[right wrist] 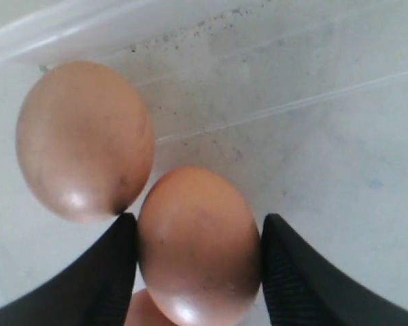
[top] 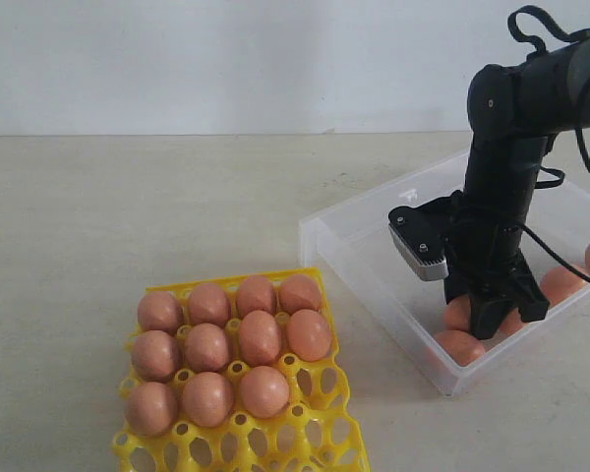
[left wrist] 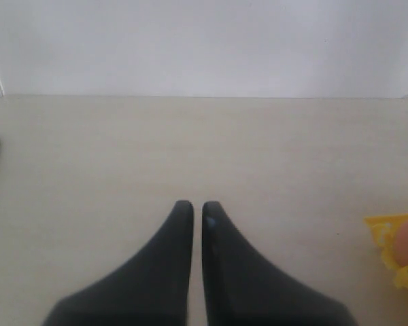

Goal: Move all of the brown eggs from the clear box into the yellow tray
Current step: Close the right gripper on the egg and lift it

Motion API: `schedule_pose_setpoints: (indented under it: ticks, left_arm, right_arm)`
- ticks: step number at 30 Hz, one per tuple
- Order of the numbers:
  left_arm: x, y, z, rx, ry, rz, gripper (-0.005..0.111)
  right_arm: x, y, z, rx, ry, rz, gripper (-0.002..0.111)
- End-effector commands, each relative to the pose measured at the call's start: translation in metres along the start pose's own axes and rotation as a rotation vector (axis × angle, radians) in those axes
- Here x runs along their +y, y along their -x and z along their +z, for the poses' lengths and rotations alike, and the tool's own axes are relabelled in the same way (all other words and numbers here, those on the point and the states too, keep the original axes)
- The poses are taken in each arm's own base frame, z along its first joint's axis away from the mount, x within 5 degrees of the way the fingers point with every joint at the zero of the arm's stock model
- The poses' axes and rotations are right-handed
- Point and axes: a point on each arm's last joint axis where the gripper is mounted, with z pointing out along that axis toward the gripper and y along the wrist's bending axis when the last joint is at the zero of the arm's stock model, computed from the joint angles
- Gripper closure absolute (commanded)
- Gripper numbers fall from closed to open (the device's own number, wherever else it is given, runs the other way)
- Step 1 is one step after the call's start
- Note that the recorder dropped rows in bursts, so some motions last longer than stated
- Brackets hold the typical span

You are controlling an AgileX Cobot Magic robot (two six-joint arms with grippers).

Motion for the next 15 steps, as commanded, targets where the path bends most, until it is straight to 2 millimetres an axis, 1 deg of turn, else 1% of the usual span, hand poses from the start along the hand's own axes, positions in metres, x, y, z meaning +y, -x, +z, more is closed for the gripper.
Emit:
schedule_pose_setpoints:
  ticks: [1,5,7,9,12,15]
  left_arm:
    - [0.000,0.001,0.000,-0.009,0.002,0.002,0.103]
    - [0.000,0.001,0.000,-0.009,0.002,0.002,0.103]
    - [0.000,0.001,0.000,-0.009,0.002,0.002,0.103]
    - [0.000,0.001,0.000,-0.009,0.002,0.002,0.103]
    - [0.000,0.001,0.000,-0.009,0.002,0.002,0.103]
    - [0.000,0.001,0.000,-0.009,0.002,0.002,0.103]
  right_arm:
    - [-0.001,0.000,0.000,-0.002,-0.003,0.064,0.108]
    - [-0.004,0.001,-0.004,-0.011,-0.056,0.311,0.108]
    - [-0.007,0.000,-0.009,-0.022,-0.110,0.471,0.108]
    - [-0.006,0.001,-0.017,-0.037,-0.143,0.570,0.108]
    - [-0.003,0.003,-0.037,-0.083,-0.215,0.644,0.109]
    - [0.002,0.009,-0.069,-0.192,-0.337,0.686,0.109]
